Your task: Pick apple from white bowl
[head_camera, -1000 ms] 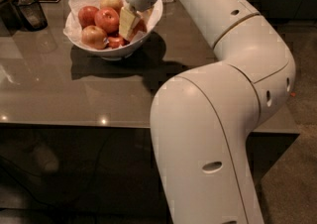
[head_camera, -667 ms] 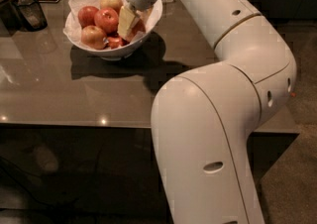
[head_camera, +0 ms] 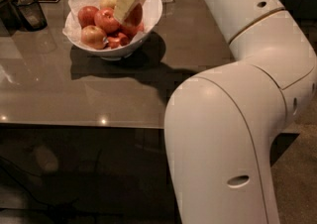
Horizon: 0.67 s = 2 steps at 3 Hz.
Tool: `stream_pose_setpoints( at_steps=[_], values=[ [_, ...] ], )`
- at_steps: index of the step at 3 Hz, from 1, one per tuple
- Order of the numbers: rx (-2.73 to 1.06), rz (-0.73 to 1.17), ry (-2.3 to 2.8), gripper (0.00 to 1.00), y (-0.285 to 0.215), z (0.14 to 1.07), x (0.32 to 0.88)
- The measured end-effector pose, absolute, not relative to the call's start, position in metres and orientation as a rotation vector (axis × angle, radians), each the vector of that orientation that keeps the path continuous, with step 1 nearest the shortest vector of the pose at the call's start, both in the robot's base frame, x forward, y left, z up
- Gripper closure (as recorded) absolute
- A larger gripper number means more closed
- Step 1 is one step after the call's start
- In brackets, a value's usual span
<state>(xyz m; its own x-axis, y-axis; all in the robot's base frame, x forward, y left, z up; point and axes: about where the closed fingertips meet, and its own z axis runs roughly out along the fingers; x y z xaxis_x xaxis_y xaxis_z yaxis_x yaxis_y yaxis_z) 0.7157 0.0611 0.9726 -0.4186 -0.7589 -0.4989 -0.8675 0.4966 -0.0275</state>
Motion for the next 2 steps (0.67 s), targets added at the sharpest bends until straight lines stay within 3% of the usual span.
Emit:
stream_pose_setpoints(
  at_steps=[2],
  values=[
    [-1.399,0.366,2.094,1.00,0.045,1.044,0.691]
  ],
)
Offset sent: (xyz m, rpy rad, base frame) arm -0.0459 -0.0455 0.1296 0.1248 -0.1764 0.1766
